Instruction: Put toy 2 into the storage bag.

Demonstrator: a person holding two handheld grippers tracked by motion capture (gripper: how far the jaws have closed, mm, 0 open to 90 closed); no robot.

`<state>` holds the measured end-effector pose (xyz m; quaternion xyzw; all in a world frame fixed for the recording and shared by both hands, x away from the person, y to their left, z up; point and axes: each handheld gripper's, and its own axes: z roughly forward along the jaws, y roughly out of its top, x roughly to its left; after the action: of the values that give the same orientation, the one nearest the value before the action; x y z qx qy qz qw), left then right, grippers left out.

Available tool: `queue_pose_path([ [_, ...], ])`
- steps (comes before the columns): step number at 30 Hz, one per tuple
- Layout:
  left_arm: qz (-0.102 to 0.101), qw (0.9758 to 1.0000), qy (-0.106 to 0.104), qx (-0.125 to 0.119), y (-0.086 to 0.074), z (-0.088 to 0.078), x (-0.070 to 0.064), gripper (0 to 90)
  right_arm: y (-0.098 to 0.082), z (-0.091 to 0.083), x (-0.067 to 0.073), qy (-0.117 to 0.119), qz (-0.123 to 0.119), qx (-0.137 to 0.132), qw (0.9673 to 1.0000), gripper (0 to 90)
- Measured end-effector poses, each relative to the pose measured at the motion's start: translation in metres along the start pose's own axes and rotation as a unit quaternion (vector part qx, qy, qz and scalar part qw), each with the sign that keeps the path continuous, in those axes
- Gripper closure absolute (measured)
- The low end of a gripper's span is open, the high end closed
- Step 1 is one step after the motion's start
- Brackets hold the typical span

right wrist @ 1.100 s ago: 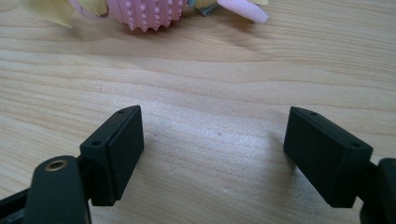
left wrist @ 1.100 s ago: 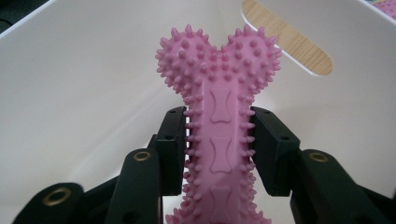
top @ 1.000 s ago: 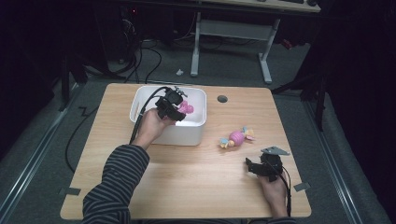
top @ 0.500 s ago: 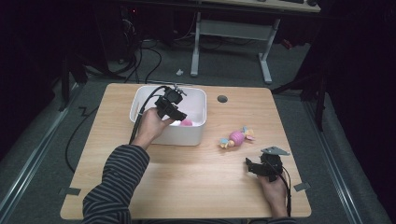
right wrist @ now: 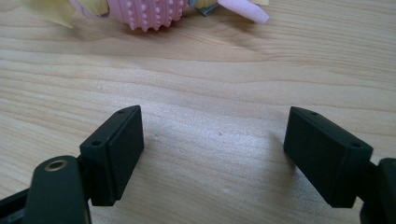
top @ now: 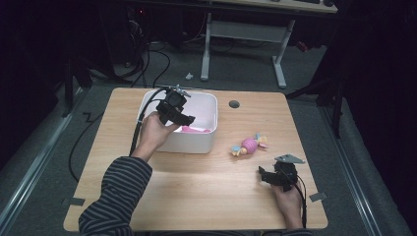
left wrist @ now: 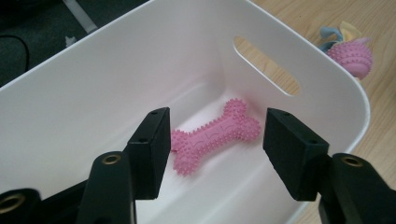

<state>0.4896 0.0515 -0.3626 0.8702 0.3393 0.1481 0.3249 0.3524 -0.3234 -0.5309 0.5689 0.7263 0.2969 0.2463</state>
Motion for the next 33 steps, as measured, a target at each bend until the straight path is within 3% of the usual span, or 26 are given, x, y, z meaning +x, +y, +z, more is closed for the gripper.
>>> queue_pose_path([
  [16, 0.0, 0.9991, 0.004, -0.043, -0.015, -0.036, -0.007, 40.5, 0.0, 0.0, 0.0, 0.001, 0.0, 0.0, 1.0, 20.3],
  [33, -0.005, 0.9972, 0.006, -0.074, -0.043, -0.056, -0.015, 40.5, 0.0, 0.0, 0.0, 0.001, -0.001, 0.0, 1.0, 20.3],
])
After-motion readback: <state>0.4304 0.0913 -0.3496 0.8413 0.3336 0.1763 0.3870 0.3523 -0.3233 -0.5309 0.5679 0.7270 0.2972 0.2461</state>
